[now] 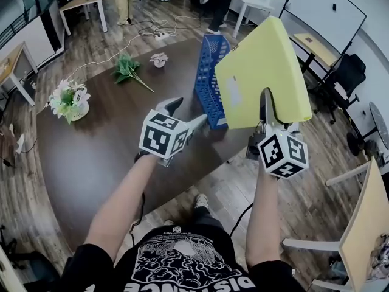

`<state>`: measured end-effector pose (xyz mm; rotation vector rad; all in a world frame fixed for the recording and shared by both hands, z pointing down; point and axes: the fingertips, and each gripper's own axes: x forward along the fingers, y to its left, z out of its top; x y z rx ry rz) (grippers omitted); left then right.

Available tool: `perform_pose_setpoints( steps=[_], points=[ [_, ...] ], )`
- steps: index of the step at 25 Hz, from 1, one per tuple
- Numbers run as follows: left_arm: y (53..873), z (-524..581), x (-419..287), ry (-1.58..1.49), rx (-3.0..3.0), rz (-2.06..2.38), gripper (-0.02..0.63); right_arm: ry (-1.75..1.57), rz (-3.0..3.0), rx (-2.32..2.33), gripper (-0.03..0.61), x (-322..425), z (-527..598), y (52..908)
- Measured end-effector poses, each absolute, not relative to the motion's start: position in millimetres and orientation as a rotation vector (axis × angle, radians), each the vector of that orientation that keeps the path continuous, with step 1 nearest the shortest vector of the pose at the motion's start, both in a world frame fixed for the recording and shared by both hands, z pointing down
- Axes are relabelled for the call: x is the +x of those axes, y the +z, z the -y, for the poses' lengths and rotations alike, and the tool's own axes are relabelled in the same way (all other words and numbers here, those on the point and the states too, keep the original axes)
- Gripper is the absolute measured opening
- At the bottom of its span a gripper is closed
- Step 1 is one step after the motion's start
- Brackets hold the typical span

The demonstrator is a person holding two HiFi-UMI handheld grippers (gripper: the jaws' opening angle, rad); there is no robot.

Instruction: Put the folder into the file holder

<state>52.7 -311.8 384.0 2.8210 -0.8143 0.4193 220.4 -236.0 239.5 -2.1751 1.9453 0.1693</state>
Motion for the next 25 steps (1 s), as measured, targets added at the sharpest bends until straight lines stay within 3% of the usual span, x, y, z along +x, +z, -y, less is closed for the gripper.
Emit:
perform_pose_setpoints(
  steps=[25],
  points=[
    [389.9, 374.3, 61.1, 0.429, 2.756, 0.939, 0.359, 0.099, -2.113, -2.154, 0.196, 225.5, 344.4, 242.3]
  ],
)
